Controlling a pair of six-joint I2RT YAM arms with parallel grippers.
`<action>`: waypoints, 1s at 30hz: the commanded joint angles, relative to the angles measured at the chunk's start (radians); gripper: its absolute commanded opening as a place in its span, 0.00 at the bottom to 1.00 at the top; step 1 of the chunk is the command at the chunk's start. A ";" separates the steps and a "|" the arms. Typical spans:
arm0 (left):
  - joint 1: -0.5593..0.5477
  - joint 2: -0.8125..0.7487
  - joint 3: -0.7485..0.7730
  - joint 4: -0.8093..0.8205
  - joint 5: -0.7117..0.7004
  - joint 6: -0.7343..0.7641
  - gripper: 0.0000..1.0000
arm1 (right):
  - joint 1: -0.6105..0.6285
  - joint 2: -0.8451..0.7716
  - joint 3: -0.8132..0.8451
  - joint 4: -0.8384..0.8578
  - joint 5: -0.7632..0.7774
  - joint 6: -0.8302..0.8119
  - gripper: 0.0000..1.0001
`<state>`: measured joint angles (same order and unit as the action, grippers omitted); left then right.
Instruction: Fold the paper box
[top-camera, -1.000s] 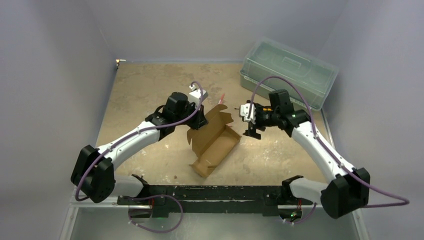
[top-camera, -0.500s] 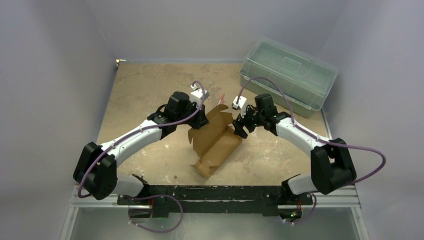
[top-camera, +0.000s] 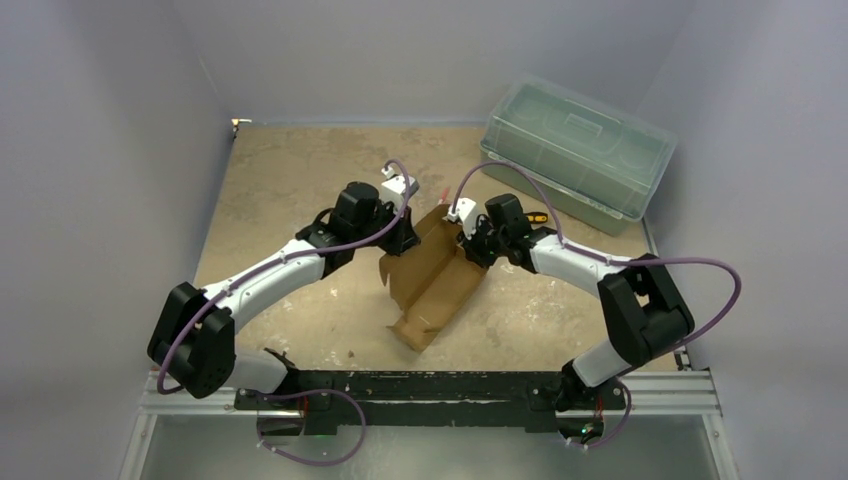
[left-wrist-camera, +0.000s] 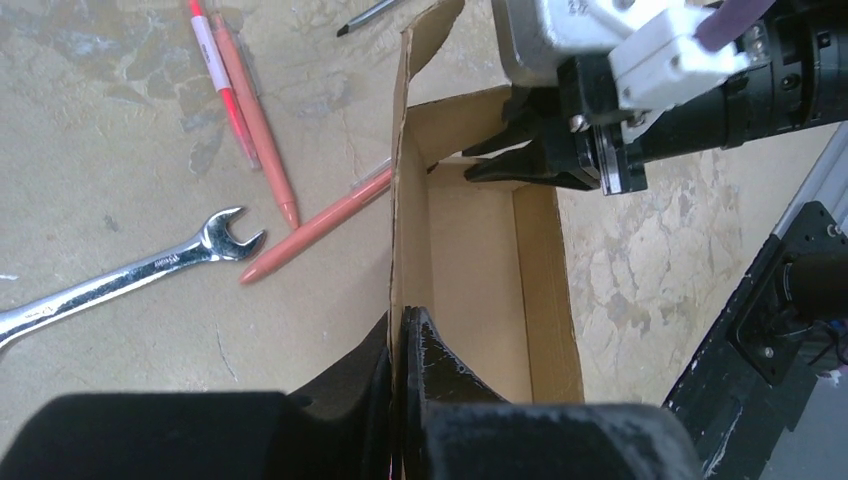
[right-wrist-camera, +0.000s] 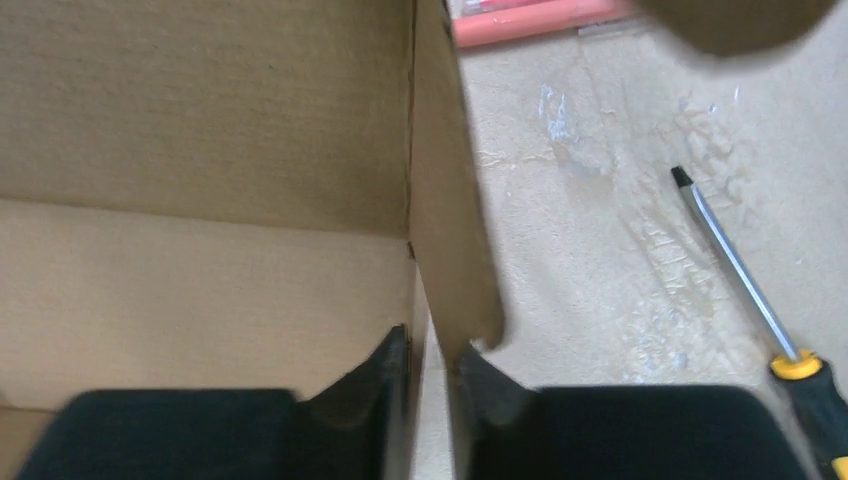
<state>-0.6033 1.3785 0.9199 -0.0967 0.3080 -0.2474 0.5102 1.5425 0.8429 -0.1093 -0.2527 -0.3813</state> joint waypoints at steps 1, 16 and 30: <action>-0.002 -0.002 0.013 0.075 -0.021 -0.020 0.04 | -0.002 0.020 0.021 0.012 0.041 0.033 0.11; -0.001 -0.313 -0.092 0.128 -0.390 -0.143 0.75 | -0.028 -0.018 0.030 0.010 0.111 0.183 0.00; -0.001 -0.892 -0.645 0.037 -0.294 -0.664 0.44 | -0.056 -0.101 -0.020 0.039 0.108 0.373 0.00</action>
<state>-0.6033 0.5468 0.3965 -0.0864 -0.0383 -0.7307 0.4561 1.4582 0.8444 -0.0990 -0.1474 -0.0910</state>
